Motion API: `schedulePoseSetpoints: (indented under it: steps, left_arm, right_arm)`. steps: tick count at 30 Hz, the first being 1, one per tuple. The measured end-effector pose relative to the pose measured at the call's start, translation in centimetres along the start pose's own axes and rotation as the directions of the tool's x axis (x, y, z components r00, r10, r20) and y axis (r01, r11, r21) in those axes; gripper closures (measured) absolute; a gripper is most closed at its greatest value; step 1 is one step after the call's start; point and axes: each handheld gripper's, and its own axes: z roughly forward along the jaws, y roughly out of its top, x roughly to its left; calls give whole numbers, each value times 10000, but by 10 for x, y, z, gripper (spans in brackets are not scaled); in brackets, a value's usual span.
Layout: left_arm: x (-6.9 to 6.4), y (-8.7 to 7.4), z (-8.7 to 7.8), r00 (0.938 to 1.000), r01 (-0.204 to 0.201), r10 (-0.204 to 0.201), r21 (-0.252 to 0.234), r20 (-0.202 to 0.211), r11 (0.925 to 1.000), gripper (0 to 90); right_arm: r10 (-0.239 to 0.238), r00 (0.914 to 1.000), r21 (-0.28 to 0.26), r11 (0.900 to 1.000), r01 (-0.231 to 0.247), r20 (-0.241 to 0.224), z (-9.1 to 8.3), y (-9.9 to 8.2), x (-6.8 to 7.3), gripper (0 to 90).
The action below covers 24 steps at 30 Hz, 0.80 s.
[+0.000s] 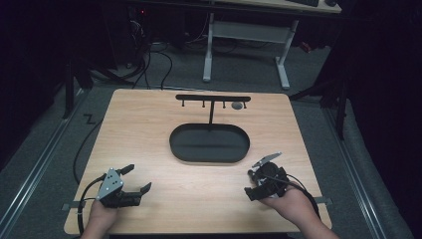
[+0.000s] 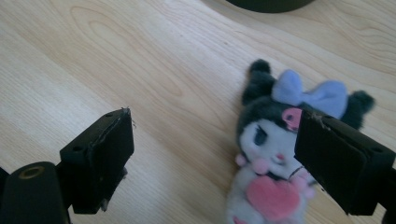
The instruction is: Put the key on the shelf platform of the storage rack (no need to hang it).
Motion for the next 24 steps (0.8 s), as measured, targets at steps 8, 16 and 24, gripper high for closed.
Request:
schedulePoseSetpoints:
  steps: [8, 16, 24]
  left_arm:
    - [-1, 0, -1, 10000, -8, 8, -36, 14, 10000, 125]
    - [-1, 0, -1, 10000, 66, -66, -62, 10, 10000, 125]
    - [-1, -1, -1, 10000, 62, -62, -15, 30, 10000, 125]
  right_arm:
    - [429, 9983, 482, 9978, -448, 393, -5, -11, -19, 118]
    - [526, 9972, 736, 9957, -564, 528, -3, -18, -25, 139]
    - [558, 9976, 1069, 9925, -598, 403, 2, -23, -27, 151]
